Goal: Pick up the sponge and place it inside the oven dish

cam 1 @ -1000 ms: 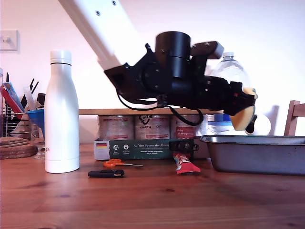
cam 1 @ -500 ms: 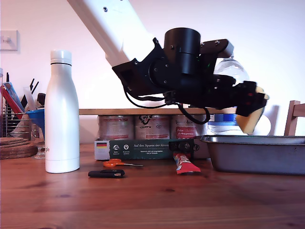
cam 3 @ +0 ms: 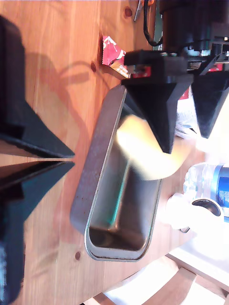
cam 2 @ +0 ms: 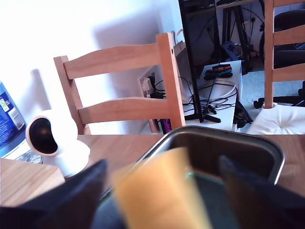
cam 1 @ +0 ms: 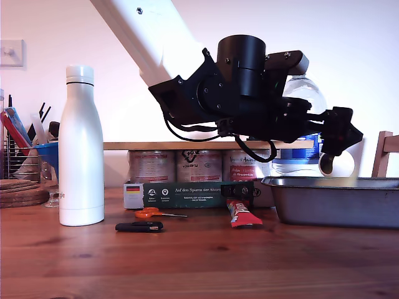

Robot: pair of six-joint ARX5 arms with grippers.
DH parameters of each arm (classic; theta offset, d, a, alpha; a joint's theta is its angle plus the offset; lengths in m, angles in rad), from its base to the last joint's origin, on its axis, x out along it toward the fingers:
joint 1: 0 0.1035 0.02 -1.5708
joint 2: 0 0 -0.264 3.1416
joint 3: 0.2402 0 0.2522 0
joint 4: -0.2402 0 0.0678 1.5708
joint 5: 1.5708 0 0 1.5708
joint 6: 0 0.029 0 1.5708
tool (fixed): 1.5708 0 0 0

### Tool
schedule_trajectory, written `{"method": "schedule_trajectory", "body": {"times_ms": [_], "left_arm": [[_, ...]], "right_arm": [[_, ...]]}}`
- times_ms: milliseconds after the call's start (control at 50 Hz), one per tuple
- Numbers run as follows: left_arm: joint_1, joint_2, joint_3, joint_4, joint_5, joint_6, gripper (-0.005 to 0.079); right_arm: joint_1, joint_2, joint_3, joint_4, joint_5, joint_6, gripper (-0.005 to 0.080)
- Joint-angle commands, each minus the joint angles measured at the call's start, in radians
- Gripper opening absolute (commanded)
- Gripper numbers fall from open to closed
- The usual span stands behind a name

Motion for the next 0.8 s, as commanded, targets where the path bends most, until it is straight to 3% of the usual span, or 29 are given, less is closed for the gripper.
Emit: {"method": "schedule_trajectory", "body": {"times_ms": [0, 320, 380, 440, 600, 780], "left_arm": [[-0.003, 0.020, 0.008, 0.004, -0.006, 0.002, 0.0765], [-0.003, -0.007, 0.008, -0.026, -0.008, 0.001, 0.0733], [-0.004, -0.029, 0.008, -0.072, -0.008, 0.001, 0.0648], [-0.004, -0.065, 0.008, -0.144, -0.008, 0.003, 0.0509], [0.001, -0.188, 0.008, -0.409, -0.008, 0.007, -0.0032], [0.018, -0.334, 0.008, -0.626, -0.008, 0.004, -0.0024]], "right_arm": [[0.003, -0.001, 0.008, 0.010, -0.003, 0.002, -0.0013], [0.003, -0.001, 0.008, 0.010, -0.003, 0.002, -0.0013], [0.003, -0.001, 0.008, 0.010, -0.003, 0.002, -0.0013], [0.003, -0.001, 0.008, 0.010, -0.003, 0.002, -0.0013], [0.003, -0.001, 0.008, 0.013, -0.003, -0.001, -0.0013], [0.003, -0.001, 0.008, 0.019, -0.010, -0.004, -0.0013]]}}
